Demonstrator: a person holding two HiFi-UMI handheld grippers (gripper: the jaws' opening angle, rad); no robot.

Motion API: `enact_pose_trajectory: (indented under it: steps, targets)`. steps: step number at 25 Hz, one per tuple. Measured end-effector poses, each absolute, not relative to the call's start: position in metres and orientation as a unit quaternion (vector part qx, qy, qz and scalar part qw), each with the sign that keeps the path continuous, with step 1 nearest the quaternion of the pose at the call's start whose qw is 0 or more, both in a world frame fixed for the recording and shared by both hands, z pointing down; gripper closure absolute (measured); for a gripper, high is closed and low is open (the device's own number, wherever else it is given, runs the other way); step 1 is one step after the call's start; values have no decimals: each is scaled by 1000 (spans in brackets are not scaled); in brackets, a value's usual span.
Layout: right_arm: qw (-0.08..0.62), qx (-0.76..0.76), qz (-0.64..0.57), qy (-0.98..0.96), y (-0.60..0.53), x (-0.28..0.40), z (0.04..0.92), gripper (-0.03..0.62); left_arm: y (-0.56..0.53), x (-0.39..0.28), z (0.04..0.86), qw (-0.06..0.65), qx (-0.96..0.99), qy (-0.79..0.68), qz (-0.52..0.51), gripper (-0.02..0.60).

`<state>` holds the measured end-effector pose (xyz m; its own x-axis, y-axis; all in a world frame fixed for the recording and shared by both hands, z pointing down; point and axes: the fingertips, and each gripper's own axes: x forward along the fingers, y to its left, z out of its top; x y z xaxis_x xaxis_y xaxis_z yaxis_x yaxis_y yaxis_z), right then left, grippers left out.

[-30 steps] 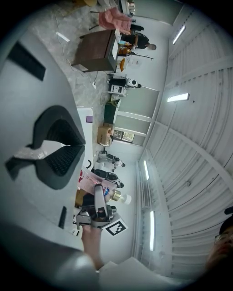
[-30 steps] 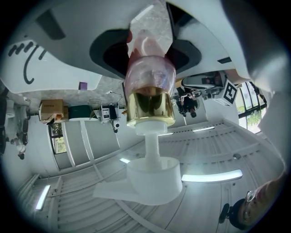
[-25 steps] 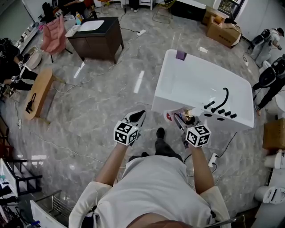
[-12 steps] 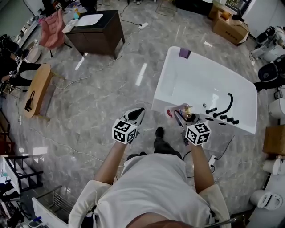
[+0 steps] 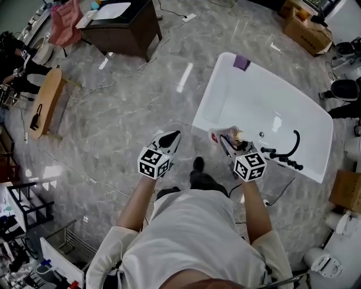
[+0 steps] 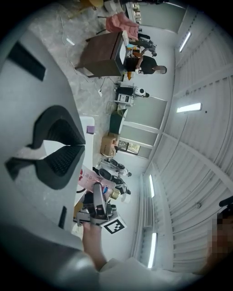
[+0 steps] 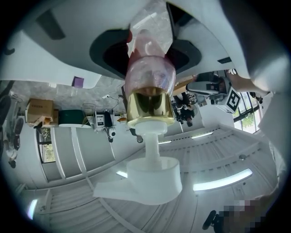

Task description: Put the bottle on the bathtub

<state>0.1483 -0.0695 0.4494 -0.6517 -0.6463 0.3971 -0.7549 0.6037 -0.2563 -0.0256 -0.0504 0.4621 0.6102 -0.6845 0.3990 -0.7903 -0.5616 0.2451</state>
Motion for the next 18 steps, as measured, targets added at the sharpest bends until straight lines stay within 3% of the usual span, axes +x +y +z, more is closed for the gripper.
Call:
enact_pose_trajectory:
  steps: [18]
  targets:
    - [172, 336, 224, -899, -186, 147, 541, 362, -149, -1, 534, 251, 843, -451, 151, 572]
